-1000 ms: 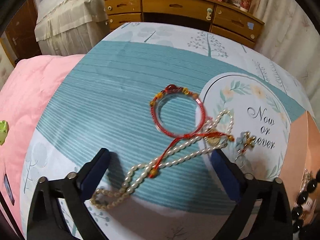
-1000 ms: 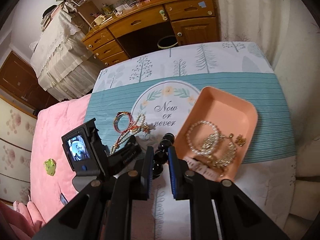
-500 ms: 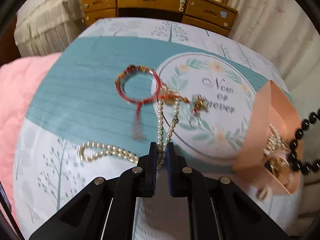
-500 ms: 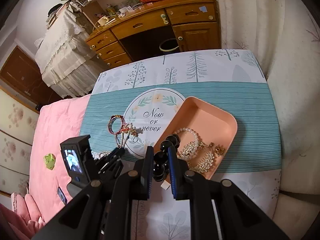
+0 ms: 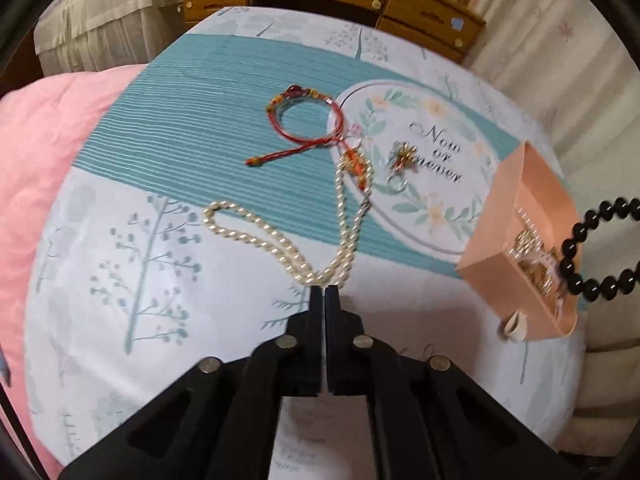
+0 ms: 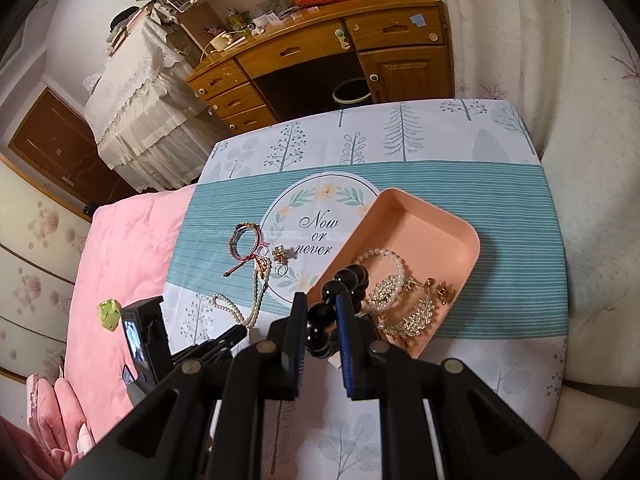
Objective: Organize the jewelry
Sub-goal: 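Carry the pearl strand and black bracelet into the pink tray and open both tools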
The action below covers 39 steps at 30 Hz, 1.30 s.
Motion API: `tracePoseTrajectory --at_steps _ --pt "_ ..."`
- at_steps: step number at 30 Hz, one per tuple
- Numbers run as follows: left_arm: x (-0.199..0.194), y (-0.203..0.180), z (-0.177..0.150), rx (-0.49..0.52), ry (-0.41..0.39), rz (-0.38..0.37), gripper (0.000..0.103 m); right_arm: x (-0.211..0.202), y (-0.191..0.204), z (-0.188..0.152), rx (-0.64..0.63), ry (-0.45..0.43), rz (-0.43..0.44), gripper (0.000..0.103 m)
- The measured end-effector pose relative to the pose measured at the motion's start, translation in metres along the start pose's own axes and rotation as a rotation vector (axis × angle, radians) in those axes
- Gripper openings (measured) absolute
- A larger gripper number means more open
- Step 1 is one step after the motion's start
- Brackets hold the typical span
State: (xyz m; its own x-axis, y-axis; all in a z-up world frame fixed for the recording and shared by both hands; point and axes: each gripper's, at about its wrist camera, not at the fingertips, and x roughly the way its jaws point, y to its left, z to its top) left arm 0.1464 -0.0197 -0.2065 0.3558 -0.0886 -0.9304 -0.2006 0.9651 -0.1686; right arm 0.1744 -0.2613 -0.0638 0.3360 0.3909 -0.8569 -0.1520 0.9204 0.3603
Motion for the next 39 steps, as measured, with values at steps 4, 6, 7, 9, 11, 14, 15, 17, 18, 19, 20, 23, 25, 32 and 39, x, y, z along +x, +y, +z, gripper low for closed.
tracePoseTrajectory --at_steps 4,6,7,9,11,14,15,17,18,19,20,23,25,32,39 --pt "0.003 0.012 0.001 -0.066 0.028 0.06 0.062 -0.002 0.0 -0.001 -0.001 -0.004 0.006 0.014" --pt "0.004 0.019 0.003 -0.111 0.007 0.047 0.076 -0.003 0.002 -0.003 -0.009 -0.004 0.008 0.014" --pt "0.005 0.02 0.004 -0.118 0.004 0.04 0.076 -0.003 0.002 -0.003 -0.011 -0.004 0.007 0.014" --pt "0.011 0.02 0.01 -0.122 0.011 0.061 0.076 -0.004 0.003 -0.003 -0.015 -0.003 0.005 0.014" --pt "0.016 0.017 0.016 -0.11 0.003 0.09 0.077 -0.004 0.002 -0.004 -0.016 0.0 0.002 0.014" --pt "0.026 0.004 0.025 -0.037 0.025 0.155 0.078 -0.003 -0.001 -0.003 -0.012 0.003 -0.005 0.014" --pt "0.028 0.0 0.026 -0.017 0.026 0.168 0.079 -0.002 -0.002 -0.002 -0.01 0.004 -0.007 0.014" --pt "0.029 -0.005 0.03 -0.006 0.024 0.16 0.078 -0.002 -0.004 -0.002 -0.006 0.005 -0.009 0.014" --pt "0.03 -0.007 0.032 -0.001 0.022 0.155 0.072 -0.001 -0.004 -0.002 -0.006 0.005 -0.012 0.014" --pt "0.029 -0.01 0.033 0.011 0.014 0.15 0.064 -0.001 -0.005 -0.001 -0.005 0.004 -0.015 0.014" --pt "0.028 -0.015 0.034 0.034 -0.003 0.143 0.04 -0.001 -0.006 -0.001 -0.004 0.003 -0.016 0.014" --pt "0.028 -0.022 0.035 0.057 -0.001 0.118 0.007 -0.002 -0.008 0.001 0.001 0.002 -0.016 0.014" --pt "0.028 -0.022 0.036 0.04 0.006 0.11 0.007 -0.001 -0.008 0.003 0.002 0.003 -0.018 0.014" --pt "0.019 -0.018 0.036 -0.012 0.076 0.02 0.002 -0.004 -0.01 0.005 0.002 -0.007 -0.009 0.014" --pt "-0.008 -0.014 0.015 -0.027 0.091 -0.028 0.002 -0.012 -0.014 0.004 0.01 -0.026 0.007 0.014"
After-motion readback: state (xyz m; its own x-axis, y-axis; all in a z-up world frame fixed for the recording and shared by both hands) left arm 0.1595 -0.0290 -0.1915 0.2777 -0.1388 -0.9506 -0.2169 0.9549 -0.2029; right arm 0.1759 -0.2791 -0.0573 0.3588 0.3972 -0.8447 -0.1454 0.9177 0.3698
